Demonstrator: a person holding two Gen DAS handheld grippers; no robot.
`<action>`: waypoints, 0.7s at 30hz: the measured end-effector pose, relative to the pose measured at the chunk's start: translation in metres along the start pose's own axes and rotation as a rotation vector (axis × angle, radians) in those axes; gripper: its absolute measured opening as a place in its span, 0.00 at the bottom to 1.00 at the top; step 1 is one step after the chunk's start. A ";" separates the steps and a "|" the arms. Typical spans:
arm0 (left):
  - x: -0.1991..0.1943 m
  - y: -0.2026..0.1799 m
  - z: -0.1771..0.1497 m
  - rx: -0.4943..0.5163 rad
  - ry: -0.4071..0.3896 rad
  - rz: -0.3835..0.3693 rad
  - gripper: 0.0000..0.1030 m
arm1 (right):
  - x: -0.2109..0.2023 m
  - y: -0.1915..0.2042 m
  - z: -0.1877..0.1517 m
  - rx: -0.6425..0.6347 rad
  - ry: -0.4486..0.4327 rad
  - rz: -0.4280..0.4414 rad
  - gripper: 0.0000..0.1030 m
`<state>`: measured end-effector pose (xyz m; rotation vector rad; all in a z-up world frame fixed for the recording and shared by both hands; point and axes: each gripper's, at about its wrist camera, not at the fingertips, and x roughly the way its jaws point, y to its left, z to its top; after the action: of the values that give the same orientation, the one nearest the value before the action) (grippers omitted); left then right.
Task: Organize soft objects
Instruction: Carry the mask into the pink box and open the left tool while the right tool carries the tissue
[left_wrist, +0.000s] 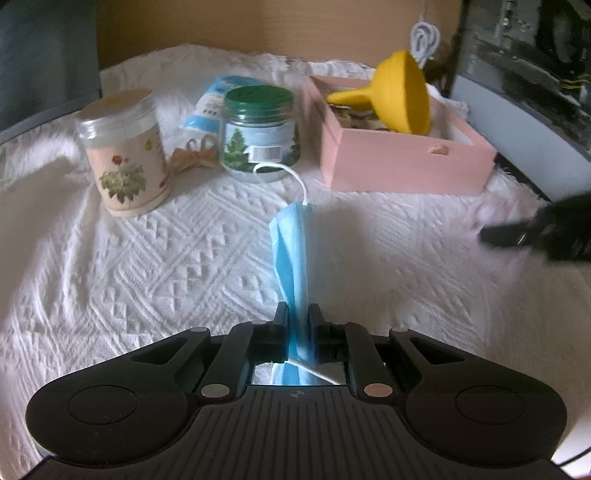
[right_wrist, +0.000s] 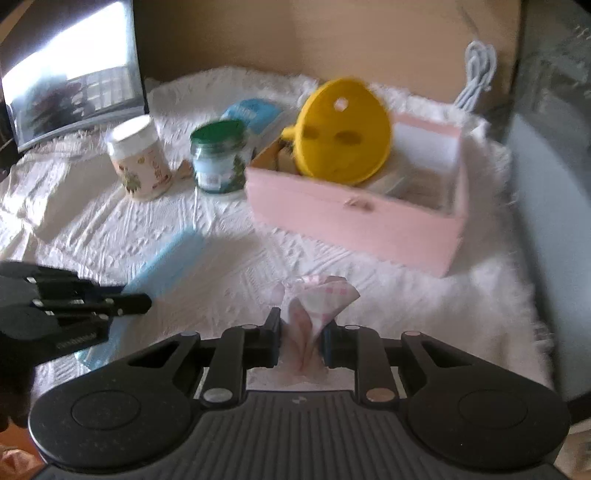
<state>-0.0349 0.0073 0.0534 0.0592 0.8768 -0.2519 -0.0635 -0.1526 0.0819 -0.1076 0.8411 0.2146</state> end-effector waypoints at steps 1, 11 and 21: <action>-0.004 0.000 0.001 -0.010 -0.013 -0.028 0.12 | -0.010 -0.004 0.004 -0.002 -0.017 -0.007 0.20; -0.066 -0.020 0.150 -0.061 -0.290 -0.305 0.11 | -0.141 -0.040 0.090 -0.031 -0.346 -0.122 0.20; 0.025 -0.076 0.268 -0.261 -0.265 -0.441 0.22 | -0.123 -0.059 0.061 0.044 -0.327 -0.118 0.20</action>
<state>0.1640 -0.1126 0.2100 -0.4066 0.6435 -0.5420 -0.0851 -0.2169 0.2155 -0.0778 0.5113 0.0984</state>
